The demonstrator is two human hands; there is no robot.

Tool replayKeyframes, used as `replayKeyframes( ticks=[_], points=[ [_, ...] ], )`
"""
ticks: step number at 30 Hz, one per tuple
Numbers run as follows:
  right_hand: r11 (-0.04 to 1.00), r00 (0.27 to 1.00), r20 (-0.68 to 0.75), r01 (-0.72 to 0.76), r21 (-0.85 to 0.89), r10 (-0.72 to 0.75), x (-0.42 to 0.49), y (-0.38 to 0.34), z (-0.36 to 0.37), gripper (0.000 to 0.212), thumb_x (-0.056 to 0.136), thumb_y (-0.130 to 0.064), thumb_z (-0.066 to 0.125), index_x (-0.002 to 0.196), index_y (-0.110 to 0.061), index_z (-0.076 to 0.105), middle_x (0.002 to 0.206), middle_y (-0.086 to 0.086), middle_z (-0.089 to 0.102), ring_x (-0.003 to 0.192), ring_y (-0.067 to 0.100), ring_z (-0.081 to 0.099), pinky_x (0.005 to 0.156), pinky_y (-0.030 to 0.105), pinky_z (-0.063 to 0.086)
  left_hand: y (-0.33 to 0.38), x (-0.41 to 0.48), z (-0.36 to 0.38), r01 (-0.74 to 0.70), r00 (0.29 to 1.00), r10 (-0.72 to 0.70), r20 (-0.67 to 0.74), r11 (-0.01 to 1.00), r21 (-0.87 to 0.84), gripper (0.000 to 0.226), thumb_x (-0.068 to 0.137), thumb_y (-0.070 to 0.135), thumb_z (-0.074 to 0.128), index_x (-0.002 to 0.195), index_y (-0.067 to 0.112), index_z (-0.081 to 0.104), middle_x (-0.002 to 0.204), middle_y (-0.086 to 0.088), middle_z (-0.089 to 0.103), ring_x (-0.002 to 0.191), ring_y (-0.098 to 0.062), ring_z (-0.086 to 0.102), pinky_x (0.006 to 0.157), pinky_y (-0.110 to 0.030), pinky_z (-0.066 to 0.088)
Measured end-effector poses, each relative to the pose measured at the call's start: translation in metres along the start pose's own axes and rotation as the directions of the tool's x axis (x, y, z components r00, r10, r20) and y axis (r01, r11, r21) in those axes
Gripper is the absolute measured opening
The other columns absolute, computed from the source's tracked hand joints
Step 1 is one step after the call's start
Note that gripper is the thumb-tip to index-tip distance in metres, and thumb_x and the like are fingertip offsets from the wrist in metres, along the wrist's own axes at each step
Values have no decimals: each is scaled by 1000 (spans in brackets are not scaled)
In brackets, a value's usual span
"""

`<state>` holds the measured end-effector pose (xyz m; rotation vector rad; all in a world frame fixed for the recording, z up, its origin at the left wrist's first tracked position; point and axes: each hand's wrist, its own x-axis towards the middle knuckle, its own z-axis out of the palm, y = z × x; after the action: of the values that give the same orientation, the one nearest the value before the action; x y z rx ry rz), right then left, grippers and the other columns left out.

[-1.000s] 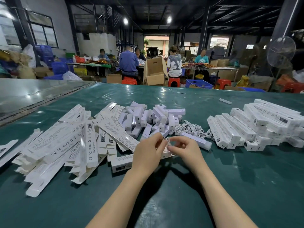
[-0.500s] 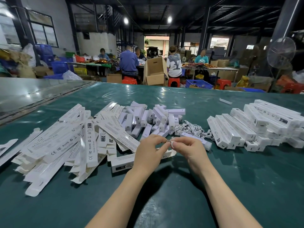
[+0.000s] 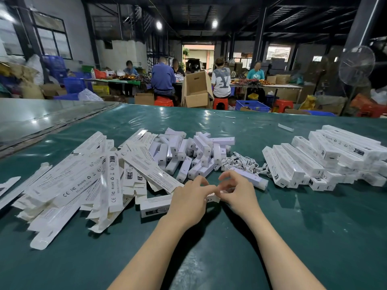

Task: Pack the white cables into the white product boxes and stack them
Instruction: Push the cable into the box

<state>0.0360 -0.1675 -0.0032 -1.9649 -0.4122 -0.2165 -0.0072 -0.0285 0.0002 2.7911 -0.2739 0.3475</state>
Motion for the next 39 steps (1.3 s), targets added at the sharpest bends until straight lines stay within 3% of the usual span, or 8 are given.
replayKeyframes(
  ticks=[5, 10, 14, 18, 21, 25, 33, 39],
  points=[
    [1000, 995, 96, -19, -6, 19, 1, -1, -7, 36, 68, 8, 69, 75, -26, 59, 63, -11, 65, 54, 3, 53, 62, 15, 46, -2, -1, -1, -18, 1000, 18, -10, 999, -33, 42, 87, 10, 45, 113, 43, 54, 123, 10, 43, 112, -15, 45, 85, -33, 36],
    [999, 990, 144, -8, -33, 13, 2, -1, -7, 36, 67, 12, 66, 75, -24, 62, 69, -12, 65, 61, -10, 57, 62, 4, 41, -5, -2, -3, -17, 999, 13, -41, 994, -105, 45, 85, 13, 52, 118, 43, 50, 123, 11, 45, 110, -15, 49, 84, -31, 40],
    [999, 992, 129, -2, -48, 8, 2, -1, -4, 29, 67, 6, 70, 78, -20, 65, 77, -1, 69, 70, 7, 62, 71, 18, 48, -9, -1, -7, 40, 998, -51, -43, 974, -222, 59, 80, 16, 59, 130, 35, 34, 123, 10, 57, 110, -16, 55, 85, -30, 43],
    [996, 999, 49, 19, -88, -15, 0, -1, -3, 28, 66, 2, 71, 61, -24, 61, 70, 5, 68, 63, 12, 57, 64, 22, 46, -6, -3, -5, 27, 999, -32, -30, 985, -169, 56, 80, 14, 57, 126, 32, 33, 114, 13, 64, 102, -18, 58, 80, -33, 44],
    [997, 999, -2, -54, 57, 55, 1, -2, -4, 30, 67, 1, 74, 57, -24, 61, 62, 5, 65, 53, 10, 56, 57, 24, 46, -4, -3, -5, 19, 995, -37, -97, 983, -181, 50, 80, 13, 57, 123, 29, 37, 113, 15, 64, 102, -17, 57, 81, -35, 44],
    [896, 992, -38, -95, 435, 123, 2, -8, -2, 22, 72, 7, 72, 79, -14, 66, 63, -1, 66, 45, 5, 55, 46, 18, 47, 2, -2, -8, 4, 962, -74, -263, 966, -258, 42, 80, 14, 62, 117, 25, 44, 112, 10, 65, 100, -19, 59, 81, -33, 44],
    [951, 995, 60, -90, 296, 76, 4, -7, -4, 27, 69, 4, 73, 59, -21, 68, 54, -6, 61, 51, 2, 48, 54, 14, 37, 4, -3, -1, -31, 930, -67, -363, 966, -257, 40, 76, 7, 64, 110, 23, 52, 101, 11, 69, 91, -17, 59, 68, -19, 32],
    [949, 994, -77, -54, 310, 82, 2, -6, 6, 28, 68, 5, 71, 58, -19, 61, 56, -7, 59, 51, 2, 50, 53, 14, 40, 5, -3, -3, -42, 930, -49, -363, 970, -238, 37, 77, 9, 63, 111, 21, 52, 102, 11, 69, 93, -18, 59, 69, -20, 31]
  ],
)
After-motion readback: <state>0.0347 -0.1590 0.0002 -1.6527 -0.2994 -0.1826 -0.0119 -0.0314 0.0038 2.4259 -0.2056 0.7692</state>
